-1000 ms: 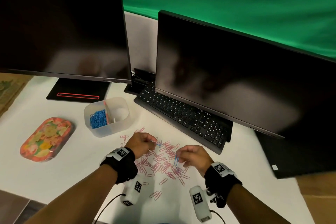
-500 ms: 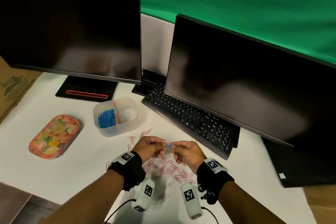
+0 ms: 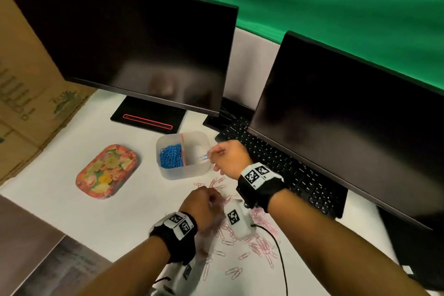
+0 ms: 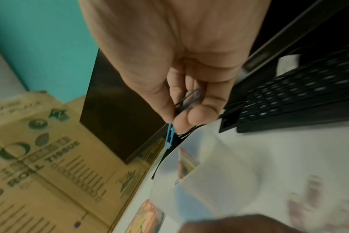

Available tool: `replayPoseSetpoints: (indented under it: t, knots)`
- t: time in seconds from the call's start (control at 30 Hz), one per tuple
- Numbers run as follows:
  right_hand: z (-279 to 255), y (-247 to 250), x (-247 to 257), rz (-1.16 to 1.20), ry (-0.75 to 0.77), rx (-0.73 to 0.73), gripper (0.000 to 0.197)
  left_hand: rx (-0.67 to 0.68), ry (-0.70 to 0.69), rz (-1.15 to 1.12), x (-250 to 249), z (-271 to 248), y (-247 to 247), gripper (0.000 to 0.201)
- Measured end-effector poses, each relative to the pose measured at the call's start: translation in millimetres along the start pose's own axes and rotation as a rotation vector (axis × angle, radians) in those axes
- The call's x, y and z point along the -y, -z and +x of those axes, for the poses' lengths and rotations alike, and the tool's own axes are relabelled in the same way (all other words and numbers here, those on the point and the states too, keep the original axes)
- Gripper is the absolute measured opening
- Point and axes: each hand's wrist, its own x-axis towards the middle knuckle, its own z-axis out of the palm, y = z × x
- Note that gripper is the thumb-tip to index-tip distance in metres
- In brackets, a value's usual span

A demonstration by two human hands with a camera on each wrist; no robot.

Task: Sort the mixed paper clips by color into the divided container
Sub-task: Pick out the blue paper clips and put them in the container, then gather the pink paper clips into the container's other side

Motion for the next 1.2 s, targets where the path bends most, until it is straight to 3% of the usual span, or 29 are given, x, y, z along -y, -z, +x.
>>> replayPoseSetpoints:
  t: [0.17,0.3,0.43,0.5,0.6,0.67,0.73,0.87,0.93,1.07,1.13,1.2]
  knots:
    - [54,-56,44,-0.315,0.051,0.067,0.017,-0.098,0.064,0.079,36,-10,23,0.009]
    - [65,-75,56,-0.495,0.077,0.186,0.021,-0.114,0.203,0.139,74,-19,45,0.037]
    - [45,-47,40,-0.434,0.149,0.098,0.022,-0.035,0.265,0.204,98,-31,53,0.057]
    - [33,-24,14,-0.462,0.124,0.043,0.02,-0.019,0.252,0.239,103,-38,51,0.052]
    - [12,4,-33,-0.694,-0.047,0.074,0.023,0.069,0.208,0.295,100,-50,44,0.038]
    - [-2,11,-61,-0.816,-0.13,0.114,0.032,0.141,0.167,0.335,94,-53,36,0.043]
    - [-11,7,-86,-0.783,-0.126,0.179,0.049,0.136,0.135,0.328,88,-52,31,0.038]
    - [-7,-19,-103,-0.813,-0.013,0.334,0.073,0.086,0.075,0.307,75,-35,24,0.031]
    - [-2,-33,-102,-0.85,0.056,0.383,0.074,0.043,0.069,0.268,71,-27,21,0.042]
    - [-9,-49,-100,-0.93,0.193,0.47,0.072,-0.017,0.071,0.294,71,-13,18,0.088]
    - [-24,-50,-106,-0.982,0.277,0.506,0.071,0.005,-0.001,0.408,70,-7,17,0.096]
    - [-41,-46,-113,-0.99,0.328,0.54,0.07,0.037,-0.104,0.47,67,-4,15,0.09]
